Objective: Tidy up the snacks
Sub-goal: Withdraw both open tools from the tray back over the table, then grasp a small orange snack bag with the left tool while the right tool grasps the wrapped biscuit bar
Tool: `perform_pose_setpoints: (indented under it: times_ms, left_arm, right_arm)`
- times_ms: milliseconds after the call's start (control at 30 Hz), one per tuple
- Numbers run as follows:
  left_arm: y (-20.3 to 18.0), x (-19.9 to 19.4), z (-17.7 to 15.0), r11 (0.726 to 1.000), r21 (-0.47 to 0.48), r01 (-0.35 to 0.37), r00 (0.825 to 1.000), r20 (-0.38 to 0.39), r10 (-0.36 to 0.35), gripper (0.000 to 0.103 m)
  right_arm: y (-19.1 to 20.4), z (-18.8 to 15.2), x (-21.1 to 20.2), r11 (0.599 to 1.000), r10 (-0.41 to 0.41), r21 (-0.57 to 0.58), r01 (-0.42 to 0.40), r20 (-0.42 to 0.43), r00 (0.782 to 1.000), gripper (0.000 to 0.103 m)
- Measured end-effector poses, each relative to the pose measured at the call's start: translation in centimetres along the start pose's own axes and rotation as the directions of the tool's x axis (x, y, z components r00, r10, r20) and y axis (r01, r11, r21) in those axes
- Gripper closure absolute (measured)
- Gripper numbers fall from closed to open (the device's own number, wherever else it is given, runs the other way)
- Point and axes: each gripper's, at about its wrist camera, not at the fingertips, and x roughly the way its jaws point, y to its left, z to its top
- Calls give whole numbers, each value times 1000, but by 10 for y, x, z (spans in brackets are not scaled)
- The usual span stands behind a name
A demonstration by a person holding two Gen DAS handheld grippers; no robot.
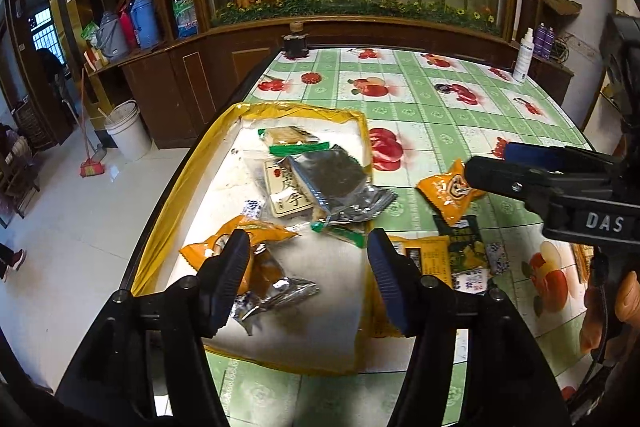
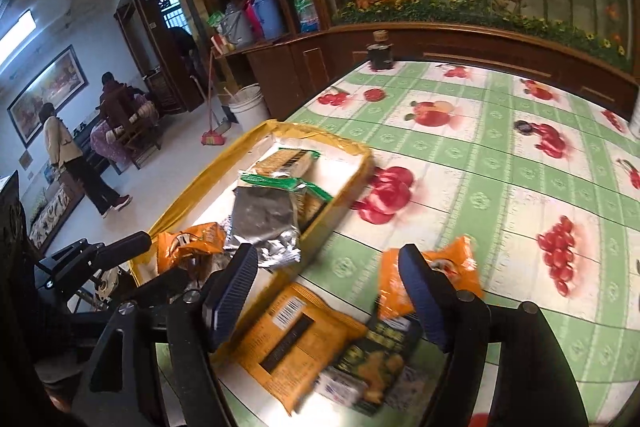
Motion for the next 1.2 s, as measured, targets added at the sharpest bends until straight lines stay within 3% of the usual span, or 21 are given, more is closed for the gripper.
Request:
perform_pose_setpoints:
  times_ms: [400, 667, 967, 1200]
  left_arm:
    - [-56, -5, -4, 991, 85, 107, 994, -28, -105, 43]
    - [-78, 2, -12, 984, 107, 141, 988, -77, -133, 43]
    - [-90, 15, -22, 976, 83, 202, 970, -152, -188, 43]
    - [-124, 12, -23, 954, 144, 262, 957, -164, -238, 43]
  right_arm:
    - [-74, -58, -78, 988, -139, 76, 136, 39, 990, 20]
    - [-119, -102, -114, 966, -200, 172, 191, 36, 979, 20]
    - [-147, -133, -135, 944, -250, 231, 236, 31, 968, 20]
    - [-162, -147, -146, 928, -279, 260, 266, 14, 960, 20]
